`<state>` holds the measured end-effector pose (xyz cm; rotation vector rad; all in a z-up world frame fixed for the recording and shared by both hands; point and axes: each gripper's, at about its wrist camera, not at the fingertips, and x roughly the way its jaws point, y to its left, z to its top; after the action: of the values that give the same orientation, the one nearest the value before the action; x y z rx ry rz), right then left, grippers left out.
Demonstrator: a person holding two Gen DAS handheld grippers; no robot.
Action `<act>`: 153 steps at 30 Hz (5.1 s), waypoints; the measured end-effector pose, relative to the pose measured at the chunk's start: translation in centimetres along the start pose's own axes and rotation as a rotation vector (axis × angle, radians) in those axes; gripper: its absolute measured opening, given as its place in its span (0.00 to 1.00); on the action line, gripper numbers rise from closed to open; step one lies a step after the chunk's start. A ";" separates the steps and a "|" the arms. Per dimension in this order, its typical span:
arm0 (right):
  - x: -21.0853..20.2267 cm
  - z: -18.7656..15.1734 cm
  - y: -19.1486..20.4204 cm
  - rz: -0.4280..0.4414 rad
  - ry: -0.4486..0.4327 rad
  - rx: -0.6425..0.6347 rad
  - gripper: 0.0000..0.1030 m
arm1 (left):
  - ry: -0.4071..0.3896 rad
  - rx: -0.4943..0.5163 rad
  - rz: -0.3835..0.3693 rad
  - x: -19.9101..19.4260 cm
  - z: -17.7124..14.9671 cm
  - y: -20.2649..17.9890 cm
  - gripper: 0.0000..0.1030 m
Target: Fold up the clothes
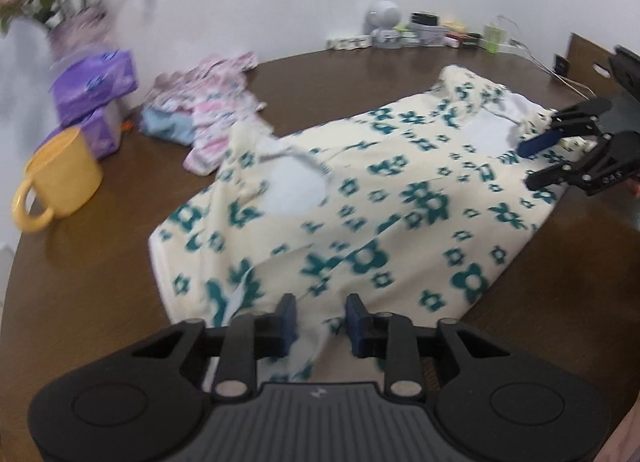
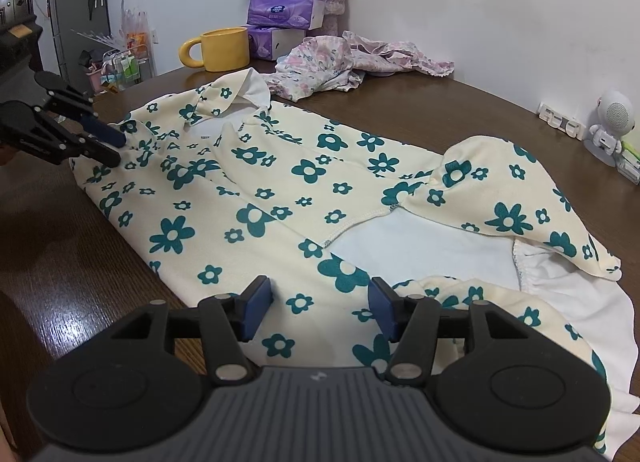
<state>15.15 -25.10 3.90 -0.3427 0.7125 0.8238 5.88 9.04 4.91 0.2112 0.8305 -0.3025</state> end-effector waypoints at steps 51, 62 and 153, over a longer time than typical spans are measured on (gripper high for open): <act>-10.0 -7.9 -14.2 0.095 0.175 -0.106 0.12 | 0.141 -0.078 0.113 0.3 1.2 0.0 0.17; -11.5 -9.0 -13.7 0.163 0.204 -0.107 0.08 | 0.168 -0.076 0.143 0.4 1.6 -0.5 0.18; 8.4 10.5 -15.2 0.076 0.432 -0.118 0.59 | 0.231 0.249 -0.189 14.3 15.0 6.4 0.25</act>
<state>35.36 -24.69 5.73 -0.6141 1.0856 0.8754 27.50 7.92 4.47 0.4067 1.0435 -0.5678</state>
